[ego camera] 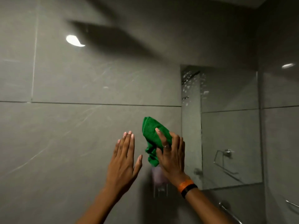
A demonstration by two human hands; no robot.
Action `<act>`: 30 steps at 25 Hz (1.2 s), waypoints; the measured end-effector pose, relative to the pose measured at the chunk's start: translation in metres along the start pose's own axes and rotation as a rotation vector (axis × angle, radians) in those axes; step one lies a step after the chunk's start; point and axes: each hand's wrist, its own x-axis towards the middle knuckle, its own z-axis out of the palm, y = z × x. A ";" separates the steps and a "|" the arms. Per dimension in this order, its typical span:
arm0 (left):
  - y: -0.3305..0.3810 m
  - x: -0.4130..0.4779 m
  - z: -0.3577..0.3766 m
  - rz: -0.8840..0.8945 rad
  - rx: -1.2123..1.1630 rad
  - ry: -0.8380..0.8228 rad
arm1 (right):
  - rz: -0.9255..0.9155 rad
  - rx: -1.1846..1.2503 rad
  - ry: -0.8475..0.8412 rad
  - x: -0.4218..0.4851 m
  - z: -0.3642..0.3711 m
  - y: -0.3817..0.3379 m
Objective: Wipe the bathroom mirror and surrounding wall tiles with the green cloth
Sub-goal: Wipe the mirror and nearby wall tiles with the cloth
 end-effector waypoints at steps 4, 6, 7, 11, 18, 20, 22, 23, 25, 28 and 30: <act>0.003 0.057 0.004 0.088 0.019 0.061 | 0.043 -0.099 0.181 0.066 -0.010 0.037; 0.007 0.079 0.010 0.099 0.021 0.074 | 0.025 -0.125 0.271 0.096 -0.016 0.065; 0.008 0.089 0.015 0.104 0.020 0.080 | 0.024 -0.130 0.314 0.112 -0.018 0.079; 0.014 0.117 0.037 0.140 0.051 0.096 | 0.158 -0.162 0.247 0.169 -0.010 0.137; 0.017 0.156 0.085 0.213 0.115 0.085 | 0.206 0.056 -0.027 0.183 0.054 0.174; 0.018 0.175 0.092 0.224 0.127 0.095 | 0.094 -0.113 0.062 0.192 0.065 0.176; 0.019 0.195 0.100 0.220 0.137 0.127 | -0.043 -0.195 0.084 0.213 0.066 0.185; 0.020 0.203 0.102 0.216 0.149 0.141 | -0.092 -0.213 0.085 0.228 0.065 0.190; 0.026 0.214 0.108 0.219 0.170 0.155 | -0.131 -0.218 0.096 0.254 0.060 0.202; 0.038 0.223 0.119 0.237 0.176 0.180 | -0.115 -0.223 0.124 0.279 0.056 0.219; 0.048 0.229 0.124 0.239 0.190 0.195 | -0.070 -0.219 0.143 0.290 0.051 0.233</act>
